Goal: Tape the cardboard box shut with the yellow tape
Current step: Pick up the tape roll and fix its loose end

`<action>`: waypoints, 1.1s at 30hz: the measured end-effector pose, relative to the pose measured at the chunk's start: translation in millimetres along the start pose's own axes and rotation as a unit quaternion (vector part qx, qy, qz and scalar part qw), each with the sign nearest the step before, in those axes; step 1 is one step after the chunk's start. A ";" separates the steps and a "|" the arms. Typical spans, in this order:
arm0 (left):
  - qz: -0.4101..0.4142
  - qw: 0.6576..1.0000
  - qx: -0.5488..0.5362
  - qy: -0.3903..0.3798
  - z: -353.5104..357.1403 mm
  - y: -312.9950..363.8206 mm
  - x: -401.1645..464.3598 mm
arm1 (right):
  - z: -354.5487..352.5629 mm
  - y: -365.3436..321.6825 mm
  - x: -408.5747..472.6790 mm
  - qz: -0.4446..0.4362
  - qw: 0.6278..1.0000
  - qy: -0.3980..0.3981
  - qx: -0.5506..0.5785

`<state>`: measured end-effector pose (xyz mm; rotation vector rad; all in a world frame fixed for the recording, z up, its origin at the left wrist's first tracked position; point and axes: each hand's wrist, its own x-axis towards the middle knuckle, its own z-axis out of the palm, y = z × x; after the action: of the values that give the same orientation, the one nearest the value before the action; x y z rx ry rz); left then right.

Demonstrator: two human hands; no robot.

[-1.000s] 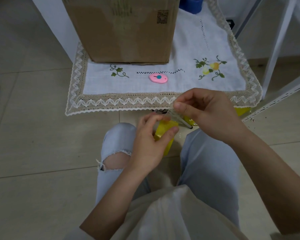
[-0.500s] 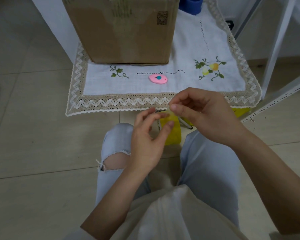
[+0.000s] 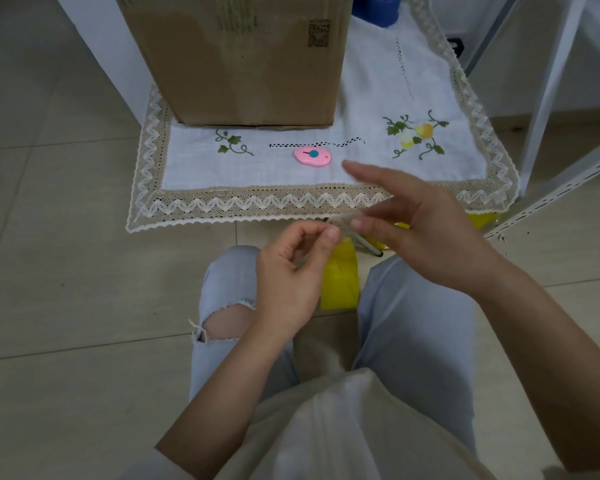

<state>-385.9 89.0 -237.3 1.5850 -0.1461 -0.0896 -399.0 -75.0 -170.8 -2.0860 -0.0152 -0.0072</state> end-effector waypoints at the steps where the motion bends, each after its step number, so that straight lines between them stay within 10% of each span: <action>1: -0.012 1.000 -0.011 0.006 -0.1 0.3 -0.2 | -1.5 0.4 0.0 0.006 1.000 0.014 -0.016; 13: -0.135 0.987 -0.080 0.043 0.0 20.1 -2.9 | 26.6 13.2 -8.7 0.060 0.987 0.086 0.125; 33: -0.066 0.996 -0.008 0.063 -3.7 18.5 -2.8 | 26.9 13.0 -8.0 -0.002 0.989 0.102 0.103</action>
<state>-388.8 92.8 -218.8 1.5778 0.0580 -0.0941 -406.8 -58.1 -195.5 -1.8691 0.1003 -0.2121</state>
